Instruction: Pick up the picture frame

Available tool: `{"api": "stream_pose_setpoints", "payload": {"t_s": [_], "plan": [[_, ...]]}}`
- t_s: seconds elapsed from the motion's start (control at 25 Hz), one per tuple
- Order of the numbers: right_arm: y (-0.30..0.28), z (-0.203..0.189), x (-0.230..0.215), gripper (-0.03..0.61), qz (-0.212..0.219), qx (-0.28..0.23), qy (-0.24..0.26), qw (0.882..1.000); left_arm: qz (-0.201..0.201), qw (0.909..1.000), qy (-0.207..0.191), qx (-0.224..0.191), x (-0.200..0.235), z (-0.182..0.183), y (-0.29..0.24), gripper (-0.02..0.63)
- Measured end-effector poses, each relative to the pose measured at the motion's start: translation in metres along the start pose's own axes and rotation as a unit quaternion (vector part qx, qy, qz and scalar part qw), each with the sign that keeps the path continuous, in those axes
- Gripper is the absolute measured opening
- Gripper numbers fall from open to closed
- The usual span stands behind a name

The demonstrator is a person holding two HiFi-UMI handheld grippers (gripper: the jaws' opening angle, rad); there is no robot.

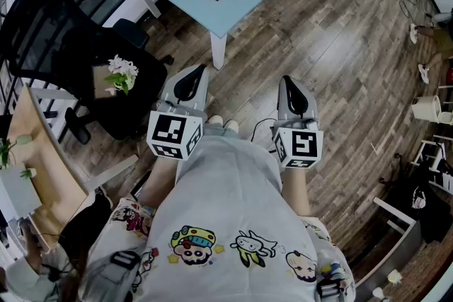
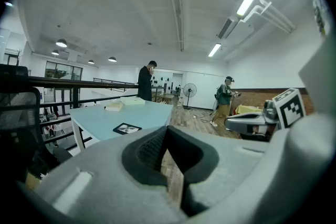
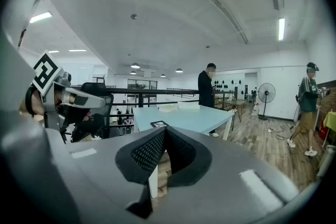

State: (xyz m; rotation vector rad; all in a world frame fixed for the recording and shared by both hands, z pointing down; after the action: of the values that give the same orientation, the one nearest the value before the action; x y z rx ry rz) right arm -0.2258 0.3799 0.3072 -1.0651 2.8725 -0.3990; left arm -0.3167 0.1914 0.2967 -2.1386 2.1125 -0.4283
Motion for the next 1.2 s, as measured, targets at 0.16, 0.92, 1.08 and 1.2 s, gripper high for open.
{"api": "stream_pose_setpoints", "payload": {"t_s": [0.16,0.92,1.08,1.2], "plan": [[0.002,-0.001,-0.006,0.008,-0.001,-0.002,-0.006,1.0,0.003,1.0,0.001,0.001,-0.004,0.0,-0.002,-0.002],[0.008,0.001,-0.025,0.12,0.031,-0.031,-0.024,0.999,0.016,0.9999,-0.004,0.0,-0.02,-0.005,-0.013,0.065],[-0.009,0.002,-0.034,0.125,0.033,-0.028,-0.022,0.999,0.012,0.9999,-0.003,-0.002,-0.014,0.0,-0.033,0.072],[-0.026,0.004,-0.042,0.129,0.032,-0.025,-0.02,0.999,0.01,0.9999,0.0,-0.002,-0.006,0.002,-0.052,0.077]]}}
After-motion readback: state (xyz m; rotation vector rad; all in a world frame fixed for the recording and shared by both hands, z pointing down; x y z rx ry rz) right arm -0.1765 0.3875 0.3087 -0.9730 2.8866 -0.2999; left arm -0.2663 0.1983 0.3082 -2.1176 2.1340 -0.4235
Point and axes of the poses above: the fingertips, and each gripper's own axes: y backward along the fingers, x to its left, z out of its top, the point moved 4 cm from there along y, backward along the fingers
